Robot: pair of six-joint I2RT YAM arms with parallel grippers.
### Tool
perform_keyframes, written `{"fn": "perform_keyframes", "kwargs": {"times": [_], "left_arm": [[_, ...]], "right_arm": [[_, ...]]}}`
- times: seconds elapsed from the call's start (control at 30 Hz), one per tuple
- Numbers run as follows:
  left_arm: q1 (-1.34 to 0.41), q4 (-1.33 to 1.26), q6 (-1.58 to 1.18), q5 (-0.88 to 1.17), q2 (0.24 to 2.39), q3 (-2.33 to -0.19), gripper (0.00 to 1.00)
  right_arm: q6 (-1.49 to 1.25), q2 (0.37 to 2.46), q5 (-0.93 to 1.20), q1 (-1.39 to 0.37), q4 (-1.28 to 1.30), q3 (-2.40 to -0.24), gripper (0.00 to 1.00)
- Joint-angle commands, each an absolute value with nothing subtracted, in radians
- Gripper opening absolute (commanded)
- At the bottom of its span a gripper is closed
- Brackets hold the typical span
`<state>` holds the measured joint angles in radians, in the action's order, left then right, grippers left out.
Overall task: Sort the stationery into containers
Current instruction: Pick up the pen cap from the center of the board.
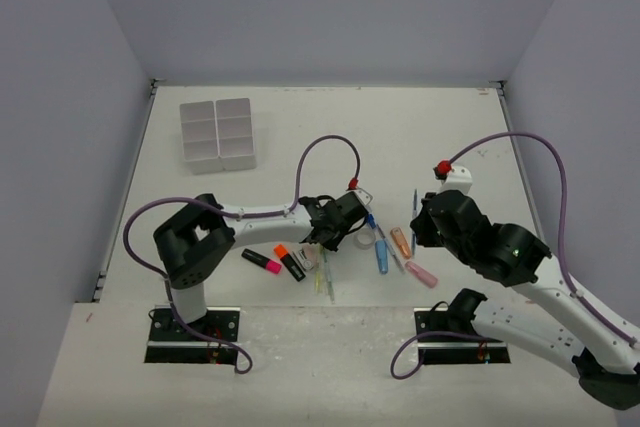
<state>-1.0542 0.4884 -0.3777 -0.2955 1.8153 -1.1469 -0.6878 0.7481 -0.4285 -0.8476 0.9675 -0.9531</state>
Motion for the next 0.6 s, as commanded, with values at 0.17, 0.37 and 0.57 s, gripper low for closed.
{"fn": "perform_keyframes", "kwargs": {"times": [0.17,0.37,0.57], "left_arm": [[-1.052,0.441,-0.352,-0.285,1.871,-1.138,0.24],[-1.049,0.440,-0.353,-0.288,1.903,-1.148,0.10],[-1.039,0.451,-0.360,-0.290,1.909,-1.162,0.00]], "right_arm": [[-0.673,0.770,-0.422,-0.845,0.934,-0.966,0.00],[-0.675,0.751,-0.406,-0.845,0.916,-0.945,0.00],[-0.686,0.742,-0.409,-0.845,0.902,-0.913,0.00]]}}
